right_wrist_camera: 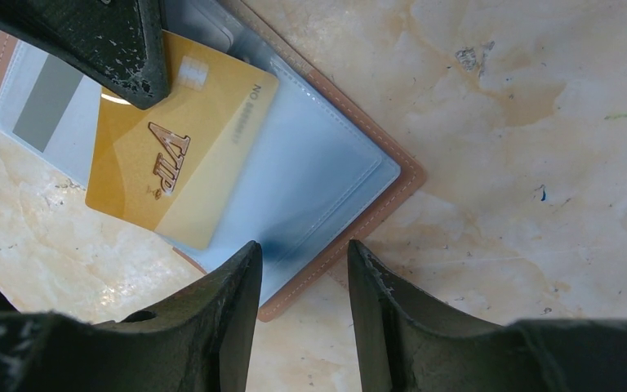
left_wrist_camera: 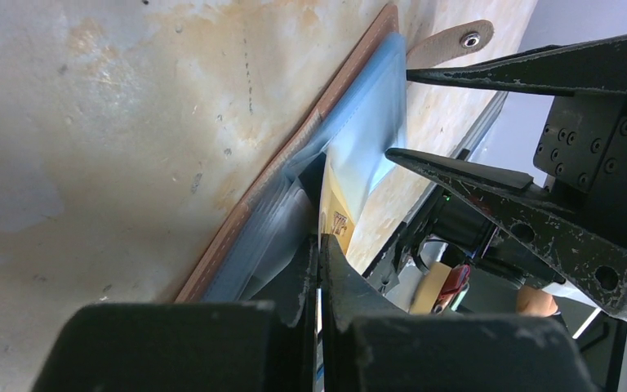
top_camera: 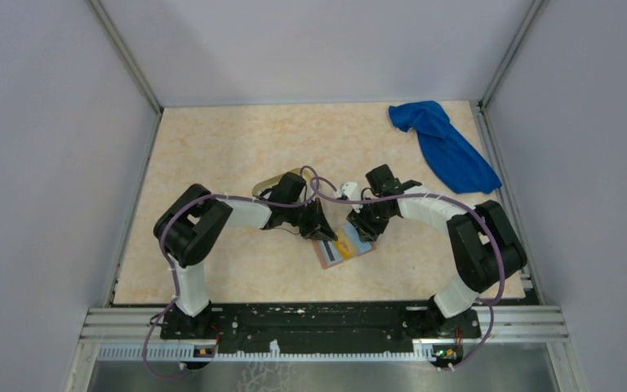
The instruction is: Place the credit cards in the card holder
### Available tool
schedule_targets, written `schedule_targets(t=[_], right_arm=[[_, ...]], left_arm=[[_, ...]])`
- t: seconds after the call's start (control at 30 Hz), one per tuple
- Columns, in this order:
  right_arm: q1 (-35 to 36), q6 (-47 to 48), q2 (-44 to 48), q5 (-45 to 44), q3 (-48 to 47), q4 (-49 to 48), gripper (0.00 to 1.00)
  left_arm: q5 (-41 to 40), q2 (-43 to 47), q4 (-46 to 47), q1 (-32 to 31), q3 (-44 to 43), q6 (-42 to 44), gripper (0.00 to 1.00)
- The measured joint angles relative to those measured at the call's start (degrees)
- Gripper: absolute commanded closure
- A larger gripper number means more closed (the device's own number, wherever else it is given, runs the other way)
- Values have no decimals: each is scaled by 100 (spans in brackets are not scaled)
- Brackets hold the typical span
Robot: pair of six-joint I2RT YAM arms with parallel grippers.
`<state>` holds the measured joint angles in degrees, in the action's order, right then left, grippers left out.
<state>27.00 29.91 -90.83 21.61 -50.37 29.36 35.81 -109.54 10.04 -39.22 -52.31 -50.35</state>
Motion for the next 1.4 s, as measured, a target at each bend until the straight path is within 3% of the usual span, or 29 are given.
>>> schedule_targets(t=[0.73,1.17,1.27,1.4], right_arm=[[17,-4,0,-31,0,0,57],[59,-7,455,74,24,-90,56],[70,52,938,330,96,-221,61],[229,352,1513,957,350,-433,82]], left_arm=[[155,-133,428,24,70,-59,94],[238,-289,662,35,15,-109,85],[236,-289,686,33,15,-109,83],[236,-291,713,33,17,-107,82]])
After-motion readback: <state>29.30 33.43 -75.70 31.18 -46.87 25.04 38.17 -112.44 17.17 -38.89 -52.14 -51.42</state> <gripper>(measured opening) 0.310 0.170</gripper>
